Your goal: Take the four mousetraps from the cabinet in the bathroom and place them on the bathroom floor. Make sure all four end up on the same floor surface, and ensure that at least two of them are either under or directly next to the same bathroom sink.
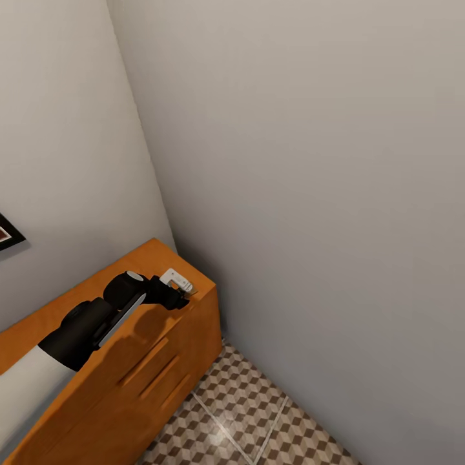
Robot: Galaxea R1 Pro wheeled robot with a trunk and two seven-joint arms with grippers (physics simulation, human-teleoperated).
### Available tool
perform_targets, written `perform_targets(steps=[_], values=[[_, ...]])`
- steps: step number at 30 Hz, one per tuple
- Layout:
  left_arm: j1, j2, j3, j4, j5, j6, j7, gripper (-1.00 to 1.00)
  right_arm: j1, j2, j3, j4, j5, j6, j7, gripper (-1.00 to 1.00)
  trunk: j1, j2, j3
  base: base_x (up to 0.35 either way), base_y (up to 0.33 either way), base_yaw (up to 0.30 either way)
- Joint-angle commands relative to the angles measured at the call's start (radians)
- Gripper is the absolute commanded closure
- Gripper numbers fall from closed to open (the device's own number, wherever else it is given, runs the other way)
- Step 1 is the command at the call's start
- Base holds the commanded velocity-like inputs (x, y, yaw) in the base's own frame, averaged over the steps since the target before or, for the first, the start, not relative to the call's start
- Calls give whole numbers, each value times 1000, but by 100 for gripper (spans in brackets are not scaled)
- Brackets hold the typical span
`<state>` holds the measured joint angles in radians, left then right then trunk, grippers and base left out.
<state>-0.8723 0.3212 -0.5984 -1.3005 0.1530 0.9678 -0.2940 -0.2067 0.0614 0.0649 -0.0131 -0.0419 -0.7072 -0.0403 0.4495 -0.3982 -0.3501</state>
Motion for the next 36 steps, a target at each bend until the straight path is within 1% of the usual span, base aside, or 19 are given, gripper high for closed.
perform_targets(steps=[1, 36], values=[[-1, 1, -2, 0, 8, 5, 4, -100, -1, 0, 7, 1, -4, -3, -4, 100, 1, -2, -2, 0, 0, 0], [-1, 1, -4, 16, 7, 3, 4, -100, 0, 0, 7, 1, -4, -3, -4, 100, 1, -2, -2, 0, 0, 0]])
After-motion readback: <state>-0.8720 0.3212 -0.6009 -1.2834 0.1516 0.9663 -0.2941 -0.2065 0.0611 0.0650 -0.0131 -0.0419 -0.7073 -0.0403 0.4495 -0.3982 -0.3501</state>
